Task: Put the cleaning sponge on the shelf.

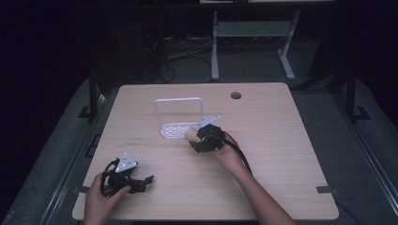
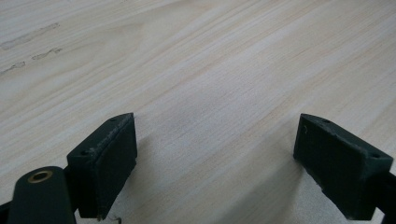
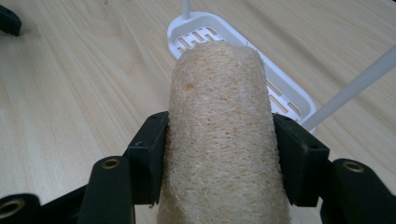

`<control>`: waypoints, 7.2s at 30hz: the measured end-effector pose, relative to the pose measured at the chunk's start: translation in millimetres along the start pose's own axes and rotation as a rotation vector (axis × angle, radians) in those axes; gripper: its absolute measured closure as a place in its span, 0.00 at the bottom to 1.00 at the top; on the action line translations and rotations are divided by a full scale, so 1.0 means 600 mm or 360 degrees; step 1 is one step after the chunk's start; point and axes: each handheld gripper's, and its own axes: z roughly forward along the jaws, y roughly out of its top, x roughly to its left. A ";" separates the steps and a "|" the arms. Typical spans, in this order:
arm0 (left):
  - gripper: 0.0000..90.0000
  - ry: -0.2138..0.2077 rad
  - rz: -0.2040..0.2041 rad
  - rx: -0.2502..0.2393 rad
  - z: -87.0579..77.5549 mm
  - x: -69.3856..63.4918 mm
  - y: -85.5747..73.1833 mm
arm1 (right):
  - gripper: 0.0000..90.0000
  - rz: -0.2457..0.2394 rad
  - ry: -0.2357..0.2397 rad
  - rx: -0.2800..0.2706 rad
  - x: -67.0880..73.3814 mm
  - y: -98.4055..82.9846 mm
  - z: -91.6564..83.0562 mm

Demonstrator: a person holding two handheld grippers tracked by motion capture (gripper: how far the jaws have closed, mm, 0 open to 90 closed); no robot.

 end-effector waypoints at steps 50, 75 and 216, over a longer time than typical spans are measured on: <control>0.14 0.0000 -0.0002 -0.0004 0.000 0.000 0.000 | 0.46 -0.0042 -0.0062 0.0046 -0.011 0.064 0.109; 0.14 -0.0001 -0.0003 -0.0003 0.000 0.000 0.000 | 0.45 -0.0056 -0.0081 0.0119 -0.013 0.070 0.139; 0.14 -0.0001 -0.0004 -0.0006 0.000 0.000 0.000 | 0.18 0.0207 -0.0147 -0.0013 -0.022 -0.166 -0.137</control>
